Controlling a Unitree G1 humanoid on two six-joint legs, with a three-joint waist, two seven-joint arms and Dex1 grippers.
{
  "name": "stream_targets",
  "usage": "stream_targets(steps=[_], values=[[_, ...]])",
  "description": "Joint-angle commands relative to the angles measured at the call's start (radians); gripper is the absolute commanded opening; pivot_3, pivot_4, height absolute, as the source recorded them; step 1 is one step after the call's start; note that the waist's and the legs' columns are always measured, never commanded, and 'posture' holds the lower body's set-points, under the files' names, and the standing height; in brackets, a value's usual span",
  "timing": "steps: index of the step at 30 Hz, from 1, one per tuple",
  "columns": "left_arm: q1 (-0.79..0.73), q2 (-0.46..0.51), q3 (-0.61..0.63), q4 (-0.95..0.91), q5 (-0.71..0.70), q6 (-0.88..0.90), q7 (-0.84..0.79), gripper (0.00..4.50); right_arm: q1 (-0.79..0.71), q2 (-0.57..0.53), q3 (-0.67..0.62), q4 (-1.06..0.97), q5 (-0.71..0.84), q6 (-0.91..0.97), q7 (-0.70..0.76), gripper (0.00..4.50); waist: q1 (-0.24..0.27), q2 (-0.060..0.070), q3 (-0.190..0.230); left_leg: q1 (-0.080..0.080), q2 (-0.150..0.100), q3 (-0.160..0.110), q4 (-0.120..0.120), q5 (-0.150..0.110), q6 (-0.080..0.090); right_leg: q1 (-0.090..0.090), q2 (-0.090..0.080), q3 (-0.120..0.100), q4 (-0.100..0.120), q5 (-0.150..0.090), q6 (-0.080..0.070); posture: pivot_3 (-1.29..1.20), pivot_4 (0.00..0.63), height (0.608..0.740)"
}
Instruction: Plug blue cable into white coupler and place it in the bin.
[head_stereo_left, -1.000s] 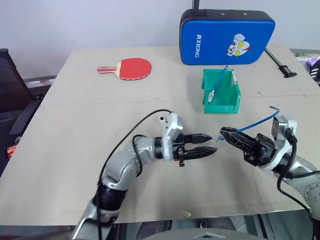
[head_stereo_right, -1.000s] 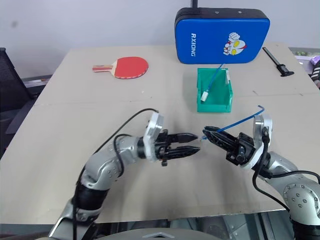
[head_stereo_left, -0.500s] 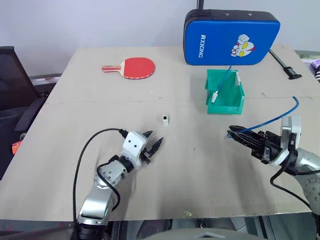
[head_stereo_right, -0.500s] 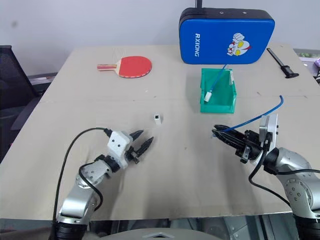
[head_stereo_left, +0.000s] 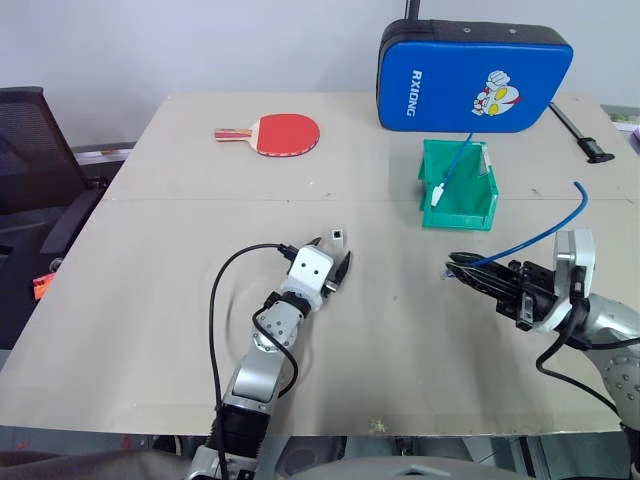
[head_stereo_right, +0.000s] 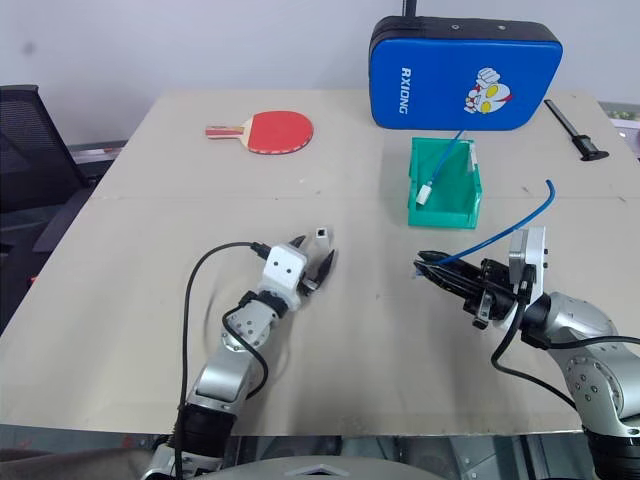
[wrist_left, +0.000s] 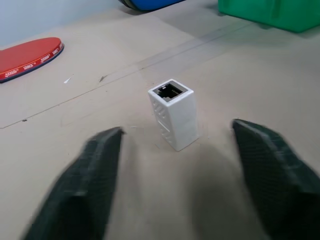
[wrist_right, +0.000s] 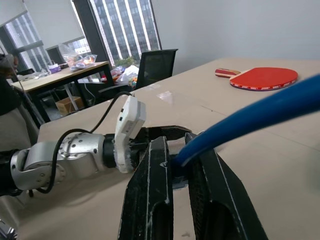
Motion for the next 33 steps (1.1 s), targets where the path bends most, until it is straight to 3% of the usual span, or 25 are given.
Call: stream_targets(steps=[1,11,20,26,33], values=[[-0.044,-0.023,0.0,0.056,0.057,-0.022,0.085,4.43,0.001,0.0,-0.019,-0.043,0.014,-0.004,-0.006,0.0,0.001,0.0,0.0,0.0,0.0,0.0,0.0,0.0,0.0,0.0,0.0,0.0,0.0,0.0,0.0,0.0,0.15,0.74],[-0.106,-0.075,-0.01,0.17,0.031,-0.054,0.084,4.43,-0.01,0.004,-0.018,-0.034,0.006,-0.014,-0.007,0.0,0.001,0.0,0.0,0.0,-0.001,0.0,0.001,0.0,0.0,0.0,0.0,0.0,0.0,0.001,0.001,0.0,0.15,0.74],[-0.11,-0.076,0.011,0.204,-0.01,-0.029,0.056,0.35,0.001,0.007,-0.023,-0.037,-0.006,-0.024,-0.012,0.0,0.002,0.0,-0.001,0.001,-0.001,0.0,0.001,0.0,0.0,0.001,-0.001,0.0,0.001,0.001,0.001,0.0,0.15,0.74],[-0.105,-0.028,-0.023,0.168,-0.119,-0.148,-0.158,0.35,-0.05,0.013,0.004,-0.046,-0.056,-0.016,-0.077,0.0,-0.001,0.001,-0.001,0.001,-0.001,0.0,0.001,0.0,0.0,0.001,-0.001,0.0,0.001,0.001,0.002,0.0,0.15,0.74],[-0.184,-0.049,-0.1,0.055,-0.224,-0.125,-0.352,0.35,-0.265,0.088,0.208,-0.056,-0.316,0.045,-0.334,0.0,-0.024,0.0,0.0,-0.001,-0.001,-0.001,0.001,0.0,0.0,-0.001,0.0,-0.001,0.0,0.001,0.002,0.0,0.15,0.74]])
